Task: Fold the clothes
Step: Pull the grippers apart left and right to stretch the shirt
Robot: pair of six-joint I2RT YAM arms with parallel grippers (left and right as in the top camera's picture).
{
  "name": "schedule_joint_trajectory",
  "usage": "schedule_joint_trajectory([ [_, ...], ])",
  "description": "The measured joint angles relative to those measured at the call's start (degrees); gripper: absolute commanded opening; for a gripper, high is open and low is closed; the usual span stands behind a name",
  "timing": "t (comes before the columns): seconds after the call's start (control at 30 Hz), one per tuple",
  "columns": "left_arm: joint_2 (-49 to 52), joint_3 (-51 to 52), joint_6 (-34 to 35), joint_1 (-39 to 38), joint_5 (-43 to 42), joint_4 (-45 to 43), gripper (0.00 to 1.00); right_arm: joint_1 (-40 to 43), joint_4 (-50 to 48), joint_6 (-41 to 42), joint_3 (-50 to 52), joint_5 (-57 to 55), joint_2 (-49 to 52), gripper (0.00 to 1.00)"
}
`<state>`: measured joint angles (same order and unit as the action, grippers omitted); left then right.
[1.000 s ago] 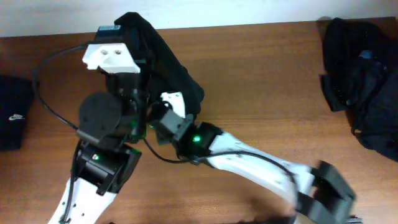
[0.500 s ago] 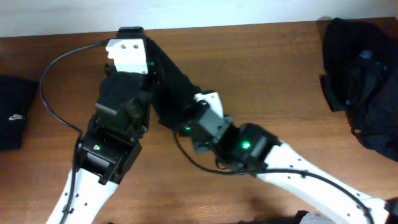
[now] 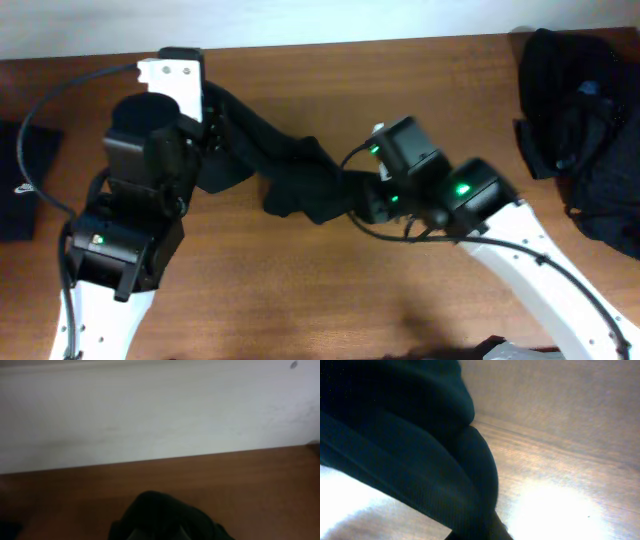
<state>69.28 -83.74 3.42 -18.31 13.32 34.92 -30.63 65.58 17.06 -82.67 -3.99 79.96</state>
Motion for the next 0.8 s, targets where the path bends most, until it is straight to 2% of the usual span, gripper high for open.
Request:
schedule_joint_trajectory([
  [0.37,0.1,-1.0,0.0,3.9,-1.7,5.7,0.0,6.2,7.3,-7.4,-20.0,1.6,0.0,0.04],
  [0.8,0.4,-18.6,0.0,3.9,-2.4,20.6,0.0,6.3,14.2,-10.0,-28.4,0.2,0.0,0.04],
])
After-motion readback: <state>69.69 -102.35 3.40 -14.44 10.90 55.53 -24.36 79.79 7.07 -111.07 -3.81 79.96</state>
